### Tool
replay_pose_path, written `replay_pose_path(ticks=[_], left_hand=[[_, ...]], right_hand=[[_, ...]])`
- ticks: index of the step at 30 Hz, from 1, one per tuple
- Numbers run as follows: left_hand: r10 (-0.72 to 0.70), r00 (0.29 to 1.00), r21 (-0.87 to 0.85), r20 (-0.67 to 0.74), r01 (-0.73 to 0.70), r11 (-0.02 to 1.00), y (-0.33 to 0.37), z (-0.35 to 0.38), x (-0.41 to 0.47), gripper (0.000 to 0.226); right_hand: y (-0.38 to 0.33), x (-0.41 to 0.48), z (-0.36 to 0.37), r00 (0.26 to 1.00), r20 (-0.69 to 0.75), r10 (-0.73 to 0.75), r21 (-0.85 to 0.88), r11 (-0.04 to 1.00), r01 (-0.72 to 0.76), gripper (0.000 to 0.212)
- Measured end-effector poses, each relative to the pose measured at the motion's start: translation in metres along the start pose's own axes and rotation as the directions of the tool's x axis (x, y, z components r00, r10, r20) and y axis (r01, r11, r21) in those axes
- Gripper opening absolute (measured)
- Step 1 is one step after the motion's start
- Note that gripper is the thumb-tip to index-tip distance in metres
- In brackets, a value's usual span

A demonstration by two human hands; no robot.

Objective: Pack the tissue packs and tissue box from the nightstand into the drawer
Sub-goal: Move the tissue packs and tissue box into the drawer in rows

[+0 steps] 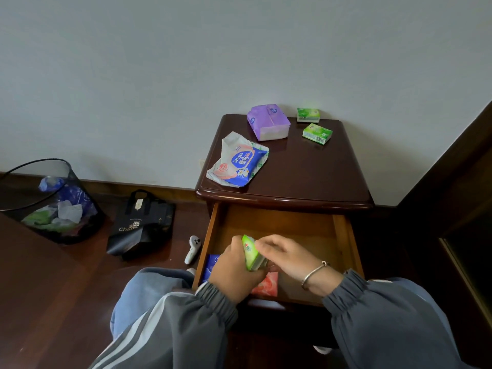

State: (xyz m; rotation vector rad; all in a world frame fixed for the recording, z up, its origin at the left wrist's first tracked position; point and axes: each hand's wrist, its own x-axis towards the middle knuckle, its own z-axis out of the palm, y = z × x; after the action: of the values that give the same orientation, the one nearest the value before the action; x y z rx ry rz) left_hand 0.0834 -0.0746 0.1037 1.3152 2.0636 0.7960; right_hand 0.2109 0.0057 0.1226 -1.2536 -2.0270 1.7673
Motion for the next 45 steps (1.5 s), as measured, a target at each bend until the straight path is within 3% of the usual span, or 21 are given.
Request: replay_pose_path(ticks=[4, 7, 9, 13, 15, 17, 19, 24, 26, 29, 31, 39, 41, 45], left_hand=[[0.042, 0.999, 0.128, 0.017, -0.044, 0.991, 0.013, 0.016, -0.001, 0.072], [0.063, 0.992, 0.028, 0.112, -0.067, 0.997, 0.007, 0.011, -0.001, 0.097], [0.045, 0.999, 0.058, -0.003, -0.045, 0.997, -0.007, -0.002, 0.004, 0.097], [-0.195, 0.916, 0.136, -0.352, 0.256, 0.957, -0.044, -0.027, 0.014, 0.070], [-0.334, 0.886, 0.122, -0.321, 0.389, 0.913, -0.057, -0.028, 0.018, 0.067], [-0.376, 0.910, 0.139, -0.177, 0.401, 0.906, -0.063, -0.020, 0.021, 0.058], [-0.351, 0.931, 0.154, -0.097, 0.363, 0.919, -0.064, -0.015, 0.024, 0.046], [-0.345, 0.931, 0.182, -0.116, 0.362, 0.914, -0.069, -0.015, 0.025, 0.044], [-0.342, 0.933, 0.186, -0.115, 0.358, 0.915, -0.069, -0.014, 0.026, 0.043], [-0.347, 0.930, 0.186, -0.125, 0.365, 0.912, -0.070, -0.014, 0.026, 0.041], [-0.348, 0.929, 0.182, -0.128, 0.367, 0.912, -0.070, -0.014, 0.027, 0.039], [-0.343, 0.931, 0.175, -0.121, 0.360, 0.916, -0.068, -0.016, 0.025, 0.045], [-0.340, 0.934, 0.160, -0.109, 0.354, 0.921, -0.068, -0.018, 0.025, 0.038], [-0.366, 0.928, 0.169, -0.073, 0.373, 0.912, -0.068, -0.025, 0.030, 0.038]], right_hand=[[0.007, 0.001, -0.009, 0.992, -0.125, 0.008, -0.003, 1.000, -0.009, 0.041], [0.012, 0.004, -0.031, 0.982, -0.188, 0.018, 0.063, 0.998, -0.006, 0.024], [0.018, 0.006, -0.059, 0.973, -0.225, 0.040, 0.091, 0.996, -0.020, 0.017], [0.039, 0.009, -0.094, 0.970, -0.122, 0.208, -0.032, 0.976, -0.213, 0.015], [0.052, 0.013, -0.084, 0.954, -0.026, 0.300, -0.152, 0.942, -0.300, 0.019], [0.061, 0.017, -0.063, 0.938, 0.031, 0.344, -0.256, 0.910, -0.325, 0.030], [0.065, 0.019, -0.048, 0.946, -0.014, 0.323, -0.324, 0.894, -0.310, 0.041], [0.062, 0.018, -0.028, 0.973, -0.113, 0.200, -0.584, 0.779, -0.227, 0.046], [0.064, 0.017, -0.026, 0.975, -0.089, 0.203, -0.560, 0.800, -0.217, 0.048], [0.066, 0.011, -0.029, 0.960, -0.055, 0.274, -0.324, 0.905, -0.277, 0.057], [0.069, 0.008, -0.030, 0.949, -0.039, 0.311, -0.232, 0.921, -0.312, 0.064], [0.066, 0.000, -0.031, 0.968, 0.031, 0.248, -0.556, 0.809, -0.190, 0.084], [0.061, -0.002, -0.038, 0.987, -0.024, 0.158, -0.603, 0.785, -0.141, 0.081], [0.043, -0.002, -0.076, 0.960, -0.266, -0.089, -0.462, 0.886, -0.046, 0.039]])
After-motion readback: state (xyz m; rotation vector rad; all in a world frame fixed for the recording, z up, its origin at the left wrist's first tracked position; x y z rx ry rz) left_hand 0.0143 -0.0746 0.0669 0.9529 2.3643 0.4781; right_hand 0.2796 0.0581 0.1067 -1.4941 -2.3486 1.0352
